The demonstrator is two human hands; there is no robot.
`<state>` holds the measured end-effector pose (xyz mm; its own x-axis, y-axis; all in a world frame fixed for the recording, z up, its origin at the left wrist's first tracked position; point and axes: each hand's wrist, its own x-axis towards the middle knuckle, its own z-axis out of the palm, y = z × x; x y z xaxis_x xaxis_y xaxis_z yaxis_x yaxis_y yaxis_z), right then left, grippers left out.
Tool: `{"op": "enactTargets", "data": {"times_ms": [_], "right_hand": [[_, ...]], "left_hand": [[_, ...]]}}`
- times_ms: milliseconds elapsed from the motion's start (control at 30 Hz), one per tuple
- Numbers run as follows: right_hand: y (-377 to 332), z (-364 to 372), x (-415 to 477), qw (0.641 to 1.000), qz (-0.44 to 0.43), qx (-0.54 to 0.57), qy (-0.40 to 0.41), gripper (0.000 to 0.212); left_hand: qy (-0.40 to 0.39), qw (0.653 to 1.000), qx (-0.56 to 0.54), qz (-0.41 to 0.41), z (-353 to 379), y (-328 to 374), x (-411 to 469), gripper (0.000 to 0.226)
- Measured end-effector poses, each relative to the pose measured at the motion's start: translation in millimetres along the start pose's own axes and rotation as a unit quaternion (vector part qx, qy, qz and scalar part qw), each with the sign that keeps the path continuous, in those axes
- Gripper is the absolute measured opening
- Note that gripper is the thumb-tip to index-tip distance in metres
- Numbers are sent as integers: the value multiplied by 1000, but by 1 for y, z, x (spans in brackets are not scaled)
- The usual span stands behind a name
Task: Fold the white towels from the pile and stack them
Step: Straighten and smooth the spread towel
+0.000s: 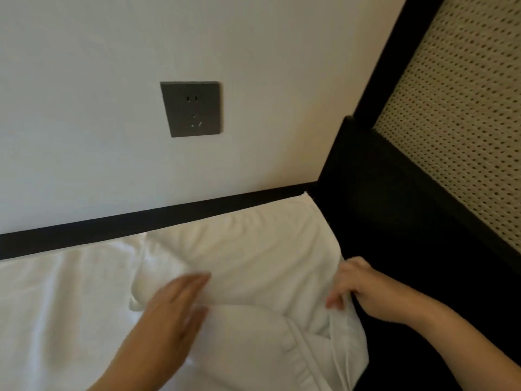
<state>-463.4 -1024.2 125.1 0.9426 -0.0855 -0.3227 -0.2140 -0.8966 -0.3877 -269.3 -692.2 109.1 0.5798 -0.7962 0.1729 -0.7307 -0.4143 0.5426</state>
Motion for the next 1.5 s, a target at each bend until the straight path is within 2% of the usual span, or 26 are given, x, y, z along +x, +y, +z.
{"op": "enactTargets", "data": {"times_ms": [100, 200, 233, 300, 333, 367, 433, 500, 600, 667, 767, 867, 933, 1000, 1100, 1233, 1300, 1367, 1433, 1500], "right_hand": [[20, 13, -46, 995, 80, -63, -16, 42], [17, 17, -66, 973, 148, -173, 40, 42], [10, 20, -69, 970, 153, -173, 75, 45], [-6, 33, -73, 978, 109, -97, 147, 61], [-15, 40, -74, 985, 67, -45, 150, 71], [-22, 48, -74, 991, 18, 1, 131, 80], [-30, 58, -73, 994, -49, 52, 82, 87], [-29, 59, -74, 995, -50, 45, 69, 77], [-16, 52, -81, 995, 13, 27, 91, 65], [-7, 49, -91, 993, 53, 46, 99, 59], [-3, 50, -105, 984, 88, 113, 102, 53], [-12, 57, -110, 980, 102, 143, 98, 55], [-18, 63, -110, 986, 83, 111, 96, 49], [-24, 68, -109, 992, 42, 58, 103, 35], [-19, 68, -113, 985, 34, 54, 159, 16], [-2, 70, -132, 939, 159, 195, 236, 14], [0, 81, -132, 916, 227, 216, 251, 10], [-4, 92, -123, 911, 295, 155, 244, 3], [-8, 99, -113, 897, 341, 120, 254, 10], [-12, 98, -106, 884, 365, 130, 261, 22]], "left_hand": [[-145, 987, 49, 43, 21, 19, 4, 70], [-178, 979, 83, 49, 31, 26, 17, 61], [-185, 978, 78, 51, 30, 30, 21, 57], [-210, 974, 54, 61, 27, 39, 26, 44], [-224, 971, 50, 72, 24, 43, 27, 37], [-233, 967, 53, 86, 21, 46, 26, 32], [-247, 963, 58, 87, 17, 48, 23, 37], [-253, 962, 89, 47, 12, 48, 20, 38], [-258, 956, 132, -40, 3, 46, 20, 43], [-294, 946, 92, -102, 0, 45, 27, 48], [-341, 923, -33, -176, -4, 49, 43, 40], [-375, 904, -76, -191, -10, 52, 58, 26], [-415, 889, -58, -185, -13, 55, 66, 17], [-438, 879, -49, -183, -17, 59, 74, 18], [-434, 882, -89, -159, -30, 63, 97, 35], [-353, 909, -205, -84, -42, 81, 163, 32], [-265, 952, -150, -27, -24, 94, 198, 23], [-196, 979, -47, 27, 8, 105, 226, 20], [-172, 983, 29, 56, 42, 109, 243, 18], [-177, 980, 71, 61, 67, 104, 256, 21]]}}
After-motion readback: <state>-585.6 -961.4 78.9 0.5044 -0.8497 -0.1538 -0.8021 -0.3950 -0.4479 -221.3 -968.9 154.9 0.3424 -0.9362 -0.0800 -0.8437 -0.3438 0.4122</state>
